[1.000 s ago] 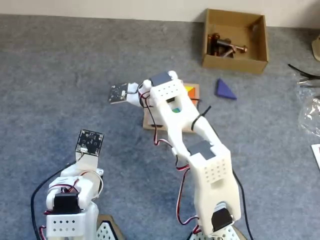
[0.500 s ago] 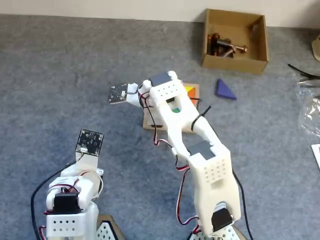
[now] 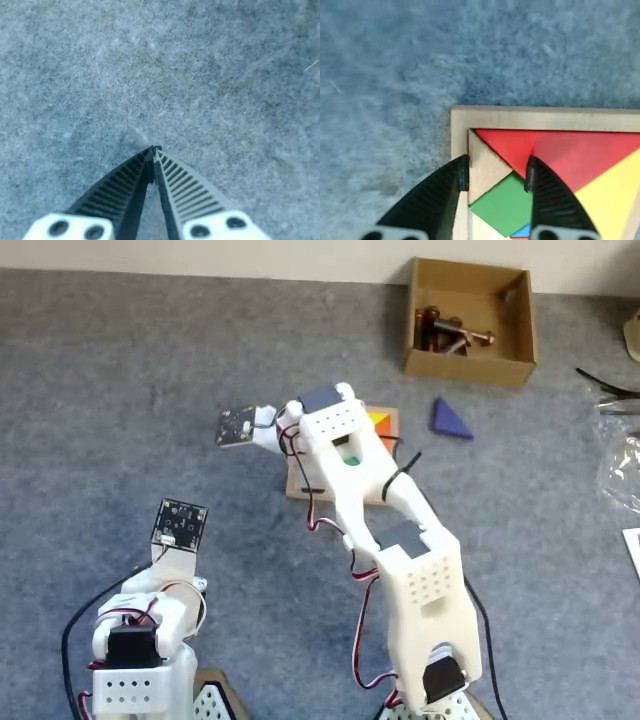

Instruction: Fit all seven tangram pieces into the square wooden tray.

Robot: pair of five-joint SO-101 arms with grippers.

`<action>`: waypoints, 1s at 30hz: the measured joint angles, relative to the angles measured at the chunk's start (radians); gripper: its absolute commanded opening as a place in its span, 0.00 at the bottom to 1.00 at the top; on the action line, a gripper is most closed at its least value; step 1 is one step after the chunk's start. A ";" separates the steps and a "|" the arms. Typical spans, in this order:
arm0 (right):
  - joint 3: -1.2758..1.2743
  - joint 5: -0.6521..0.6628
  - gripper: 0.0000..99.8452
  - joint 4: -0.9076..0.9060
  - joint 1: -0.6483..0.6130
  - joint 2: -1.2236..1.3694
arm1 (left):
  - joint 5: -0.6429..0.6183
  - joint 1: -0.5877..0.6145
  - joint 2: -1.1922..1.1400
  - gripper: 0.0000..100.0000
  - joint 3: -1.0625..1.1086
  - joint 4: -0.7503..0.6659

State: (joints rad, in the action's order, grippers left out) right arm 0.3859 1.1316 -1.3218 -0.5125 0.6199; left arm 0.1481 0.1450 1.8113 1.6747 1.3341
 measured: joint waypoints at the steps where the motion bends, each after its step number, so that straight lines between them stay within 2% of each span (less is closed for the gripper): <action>1: 0.000 0.000 0.18 0.002 0.000 0.000 | 0.000 0.000 0.000 0.01 0.000 0.000; 16: 0.000 -0.006 0.18 0.003 0.000 -0.011 | 0.000 0.000 0.000 0.01 0.000 0.000; 25: -0.002 -0.186 0.18 0.003 0.005 -0.130 | 0.000 0.000 0.000 0.01 0.000 0.000; 30: -0.002 -0.272 0.18 0.003 0.072 -0.212 | 0.000 0.000 0.000 0.01 0.000 0.000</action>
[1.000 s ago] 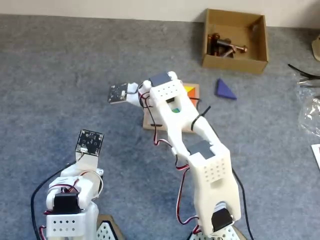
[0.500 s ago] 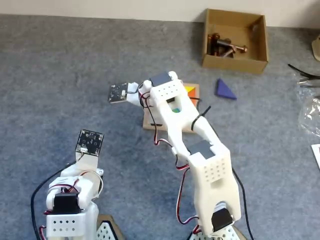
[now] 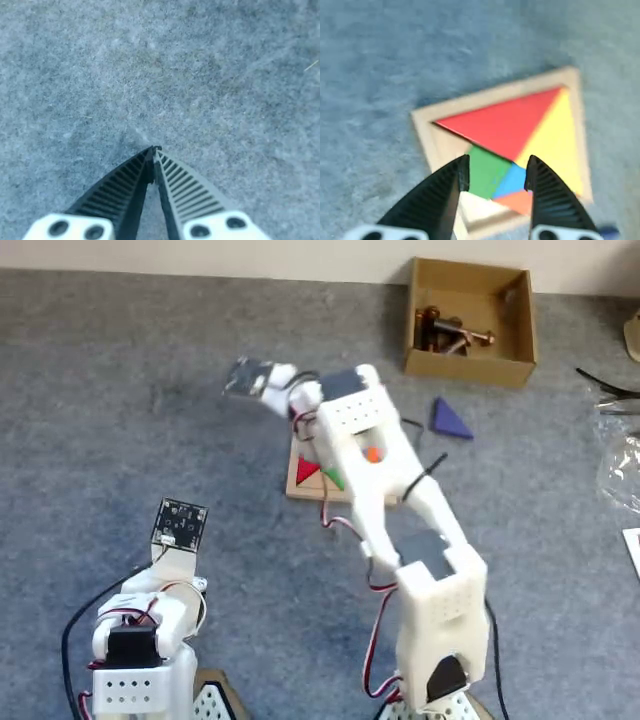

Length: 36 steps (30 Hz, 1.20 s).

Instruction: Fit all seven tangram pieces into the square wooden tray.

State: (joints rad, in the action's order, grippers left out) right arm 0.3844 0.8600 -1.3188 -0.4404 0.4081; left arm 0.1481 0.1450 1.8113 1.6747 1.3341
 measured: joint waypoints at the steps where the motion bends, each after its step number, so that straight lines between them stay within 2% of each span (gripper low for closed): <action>1: 0.000 -0.015 0.18 0.000 0.021 -0.014 | 0.000 0.000 0.000 0.01 0.000 0.000; 7: 0.000 -0.104 0.18 0.000 0.213 -0.038 | 0.000 0.000 0.000 0.01 0.000 0.000; 10: 0.000 -0.104 0.18 0.000 0.308 -0.040 | 0.000 0.000 0.000 0.01 0.000 0.000; 14: 0.000 -0.041 0.18 0.000 0.387 -0.040 | 0.000 0.000 0.000 0.01 0.000 0.000; 22: 0.026 0.015 0.20 0.052 0.457 0.068 | 0.000 0.000 0.000 0.01 0.000 0.000; 26: 0.130 0.015 0.25 0.055 0.476 0.198 | 0.000 0.000 0.000 0.01 0.000 0.000; 31: 0.278 0.018 0.25 0.044 0.474 0.316 | 0.000 0.000 0.000 0.01 0.000 0.000; 36: 0.405 0.091 0.25 -0.034 0.471 0.414 | 0.000 0.000 0.000 0.01 0.000 0.000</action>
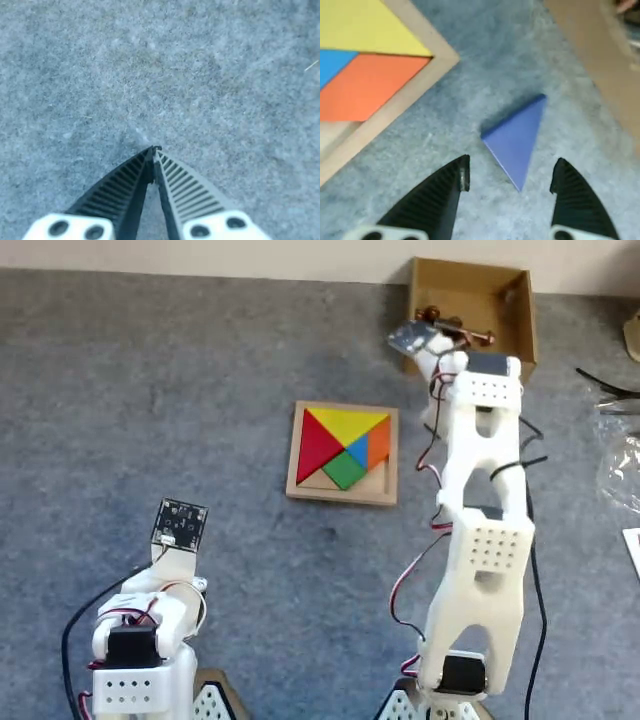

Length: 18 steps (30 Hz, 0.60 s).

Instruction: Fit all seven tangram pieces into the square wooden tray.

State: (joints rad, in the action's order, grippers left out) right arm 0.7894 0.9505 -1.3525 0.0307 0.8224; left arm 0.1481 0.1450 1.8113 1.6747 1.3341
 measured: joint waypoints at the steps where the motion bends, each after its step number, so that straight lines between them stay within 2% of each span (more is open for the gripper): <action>1: 0.018 0.012 0.25 -0.005 -0.002 0.025 | 0.000 0.000 0.000 0.01 0.000 0.000; 18: 0.327 0.051 0.23 -0.015 -0.003 0.287 | 0.000 0.000 0.000 0.01 0.000 0.000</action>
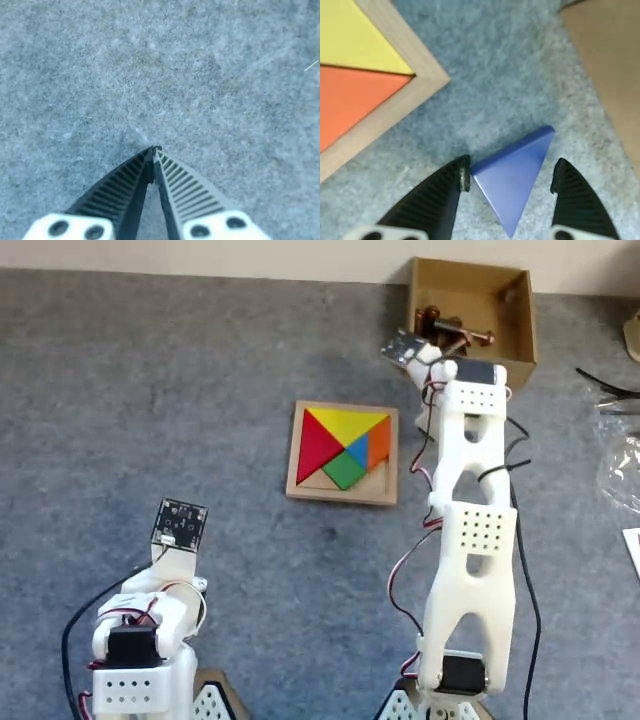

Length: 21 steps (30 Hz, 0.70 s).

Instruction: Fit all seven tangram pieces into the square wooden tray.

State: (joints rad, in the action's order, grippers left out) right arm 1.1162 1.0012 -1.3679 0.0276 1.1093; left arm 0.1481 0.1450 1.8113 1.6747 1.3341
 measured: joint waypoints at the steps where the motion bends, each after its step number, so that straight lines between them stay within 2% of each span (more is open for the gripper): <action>1: 0.005 0.000 0.22 0.000 0.000 0.005 | 0.000 0.000 0.000 0.01 0.000 0.000; 21: 0.025 -0.002 0.18 -0.141 0.000 0.006 | 0.000 0.000 0.000 0.01 0.000 0.000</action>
State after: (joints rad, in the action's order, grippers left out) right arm 1.1408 0.9996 -1.5090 0.0276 1.1155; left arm 0.1481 0.1450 1.8113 1.6747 1.3341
